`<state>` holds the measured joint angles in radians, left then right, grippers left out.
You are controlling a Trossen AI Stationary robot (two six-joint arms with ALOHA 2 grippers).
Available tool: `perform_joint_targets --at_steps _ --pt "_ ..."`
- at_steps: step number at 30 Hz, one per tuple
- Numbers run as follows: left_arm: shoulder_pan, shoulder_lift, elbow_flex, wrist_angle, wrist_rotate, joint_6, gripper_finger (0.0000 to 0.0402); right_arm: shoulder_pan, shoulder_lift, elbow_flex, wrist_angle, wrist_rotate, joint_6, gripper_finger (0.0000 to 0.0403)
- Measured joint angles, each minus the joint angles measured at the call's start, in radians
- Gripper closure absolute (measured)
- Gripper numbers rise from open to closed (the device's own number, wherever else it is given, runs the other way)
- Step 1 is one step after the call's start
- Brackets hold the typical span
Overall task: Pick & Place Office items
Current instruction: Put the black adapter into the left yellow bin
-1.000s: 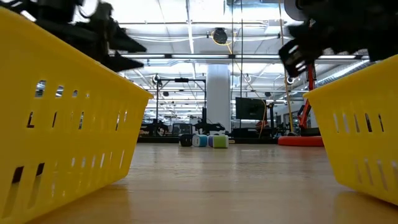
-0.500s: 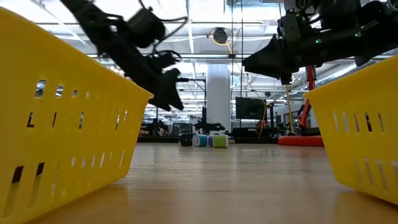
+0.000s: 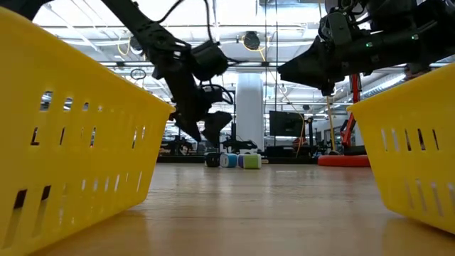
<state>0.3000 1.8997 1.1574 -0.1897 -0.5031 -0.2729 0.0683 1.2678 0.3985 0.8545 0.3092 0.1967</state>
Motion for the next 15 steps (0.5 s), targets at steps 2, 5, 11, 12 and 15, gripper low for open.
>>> perform_joint_targets --at_steps 2,5,11,12,15 --pt "0.005 0.017 0.038 -0.076 -0.014 -0.003 0.0087 0.0 0.0 0.0 -0.002 0.0 0.0 0.0303" --pt "0.013 0.034 0.074 -0.166 -0.008 -0.021 0.0087 0.0 0.0 0.0 -0.008 0.0 0.0 0.0303" --pt "0.016 0.028 0.085 -0.309 0.068 -0.05 0.0087 0.0 0.0 0.0 -0.02 0.0 0.0 0.0303" --pt "0.016 0.026 0.086 -0.34 0.088 -0.058 0.0087 0.0 0.0 0.0 -0.022 0.0 0.0 0.0303" --pt "0.014 0.024 0.081 -0.472 0.208 -0.075 0.0087 0.0 0.0 0.0 -0.023 0.0 0.0 0.0303"
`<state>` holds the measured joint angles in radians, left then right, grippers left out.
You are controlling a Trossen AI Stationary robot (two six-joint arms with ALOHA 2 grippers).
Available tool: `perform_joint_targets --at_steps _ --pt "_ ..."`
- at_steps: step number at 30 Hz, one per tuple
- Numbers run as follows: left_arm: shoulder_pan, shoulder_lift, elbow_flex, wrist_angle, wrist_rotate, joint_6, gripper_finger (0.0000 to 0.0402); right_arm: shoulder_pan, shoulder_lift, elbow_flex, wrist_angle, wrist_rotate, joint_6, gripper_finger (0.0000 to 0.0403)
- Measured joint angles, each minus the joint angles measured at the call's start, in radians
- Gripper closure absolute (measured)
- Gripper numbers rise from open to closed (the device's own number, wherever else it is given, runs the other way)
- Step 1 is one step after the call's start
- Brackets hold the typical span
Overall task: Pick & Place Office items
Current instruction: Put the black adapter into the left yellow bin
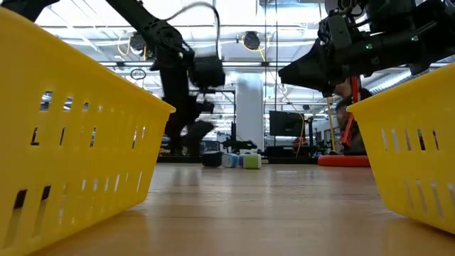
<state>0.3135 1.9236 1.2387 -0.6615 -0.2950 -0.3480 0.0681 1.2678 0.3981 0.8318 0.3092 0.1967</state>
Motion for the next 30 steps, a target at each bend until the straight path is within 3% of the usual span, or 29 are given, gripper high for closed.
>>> perform_joint_targets --at_steps 3,7,10,14,18,23,30 --pt "-0.011 -0.008 0.002 -0.097 0.055 -0.049 0.0087 0.0 0.0 0.0 -0.001 -0.001 0.0 0.0303" --pt "-0.028 -0.027 -0.004 -0.205 0.033 -0.072 0.0087 0.004 0.0 0.0 -0.001 -0.002 0.0 0.0303" --pt "-0.049 -0.067 -0.001 -0.195 0.002 -0.028 0.0087 0.005 0.0 0.0 -0.002 -0.002 0.0 0.0303" --pt "-0.066 -0.118 -0.003 -0.128 -0.03 0.125 0.0087 0.005 0.0 0.0 -0.01 -0.004 0.0 0.0303" --pt "-0.08 -0.145 -0.001 0.033 -0.022 0.374 0.0087 0.005 0.0 0.0 -0.014 -0.026 0.0 0.0303" --pt "-0.07 -0.127 -0.001 0.16 0.125 0.652 0.0087 0.006 0.0 0.0 -0.006 -0.027 0.0 0.0303" --pt "-0.019 -0.034 -0.001 0.224 0.171 0.712 0.0087 0.006 0.0 0.0 0.0 -0.027 0.0 0.0303"
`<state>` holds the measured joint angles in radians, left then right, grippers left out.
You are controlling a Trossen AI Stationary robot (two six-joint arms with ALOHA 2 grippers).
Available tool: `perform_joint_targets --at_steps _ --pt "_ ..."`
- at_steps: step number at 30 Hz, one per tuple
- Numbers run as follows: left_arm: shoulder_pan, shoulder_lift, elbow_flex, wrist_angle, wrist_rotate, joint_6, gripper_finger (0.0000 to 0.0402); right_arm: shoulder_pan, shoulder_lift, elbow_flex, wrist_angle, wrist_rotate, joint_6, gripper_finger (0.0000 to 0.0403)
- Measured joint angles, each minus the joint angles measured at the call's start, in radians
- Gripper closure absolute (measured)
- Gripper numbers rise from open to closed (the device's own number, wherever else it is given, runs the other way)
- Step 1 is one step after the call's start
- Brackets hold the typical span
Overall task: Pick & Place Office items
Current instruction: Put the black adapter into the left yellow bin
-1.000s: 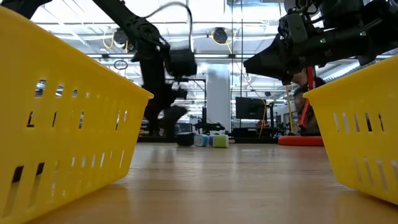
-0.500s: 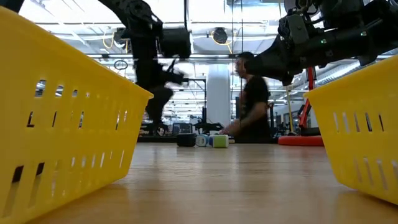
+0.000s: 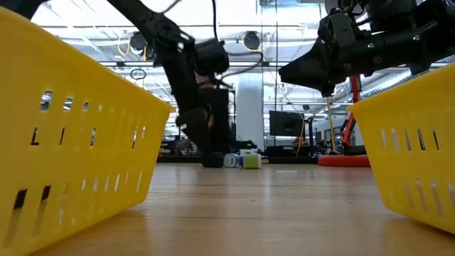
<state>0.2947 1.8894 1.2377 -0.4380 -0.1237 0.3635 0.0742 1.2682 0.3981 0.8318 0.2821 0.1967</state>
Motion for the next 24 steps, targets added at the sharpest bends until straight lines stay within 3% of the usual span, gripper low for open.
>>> perform_joint_targets --at_steps 7,18,24 --pt "0.012 0.053 0.0 0.109 -0.043 0.029 0.0087 0.0 0.0 0.0 0.006 -0.003 0.0 0.0303" --pt "0.037 0.099 0.002 0.096 0.059 0.026 0.0087 0.0 0.0 0.0 -0.004 -0.011 -0.003 0.0303" --pt "0.023 0.09 0.0 0.06 0.067 -0.04 0.0087 0.0 0.0 0.0 -0.008 -0.025 -0.003 0.0303"
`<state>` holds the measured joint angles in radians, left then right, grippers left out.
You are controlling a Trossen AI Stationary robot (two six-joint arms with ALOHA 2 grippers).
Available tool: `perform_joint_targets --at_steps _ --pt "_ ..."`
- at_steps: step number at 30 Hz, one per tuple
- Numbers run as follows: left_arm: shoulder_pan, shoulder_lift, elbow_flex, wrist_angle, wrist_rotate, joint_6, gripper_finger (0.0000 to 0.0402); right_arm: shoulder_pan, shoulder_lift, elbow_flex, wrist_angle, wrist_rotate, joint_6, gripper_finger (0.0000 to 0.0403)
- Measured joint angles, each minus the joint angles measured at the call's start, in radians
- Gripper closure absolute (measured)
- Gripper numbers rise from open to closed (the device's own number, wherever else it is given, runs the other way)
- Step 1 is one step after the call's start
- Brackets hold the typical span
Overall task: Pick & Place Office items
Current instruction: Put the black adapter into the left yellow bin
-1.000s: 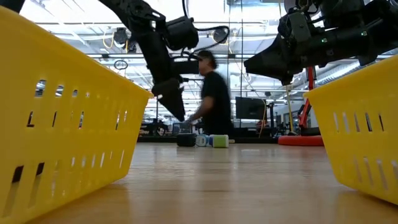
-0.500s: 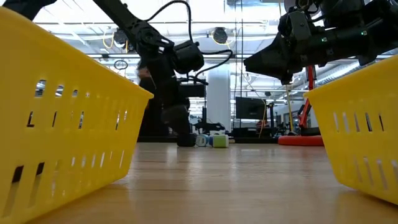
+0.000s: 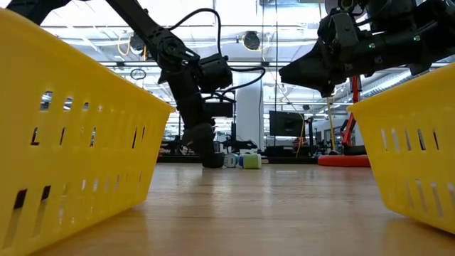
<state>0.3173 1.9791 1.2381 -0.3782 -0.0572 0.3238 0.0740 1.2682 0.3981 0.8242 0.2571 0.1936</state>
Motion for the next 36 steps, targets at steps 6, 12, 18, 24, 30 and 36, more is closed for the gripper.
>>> perform_joint_targets --at_steps 6,12,18,24,30,36 --pt "-0.008 -0.002 0.001 -0.064 0.004 -0.013 0.0095 0.0 0.0 0.0 0.0 0.0 0.0 0.0303" --pt "-0.019 -0.002 0.001 -0.081 0.03 -0.02 0.0154 0.0 0.0 0.0 -0.003 0.0 0.0 0.0303" --pt "-0.034 -0.001 -0.002 -0.023 0.006 -0.124 0.0213 0.0 0.0 0.0 -0.006 0.0 0.0 0.0303" --pt "-0.04 0.002 -0.003 0.039 0.023 -0.219 0.0236 0.0 0.0 0.0 -0.006 0.0 0.0 0.0303" --pt "-0.038 0.002 -0.003 0.041 0.041 -0.305 0.0189 0.0 0.0 0.0 -0.007 0.0 0.0 0.0303" --pt "-0.036 0.002 -0.003 0.042 0.04 -0.353 0.0134 0.0 0.0 0.0 -0.007 0.0 0.0 0.0303"
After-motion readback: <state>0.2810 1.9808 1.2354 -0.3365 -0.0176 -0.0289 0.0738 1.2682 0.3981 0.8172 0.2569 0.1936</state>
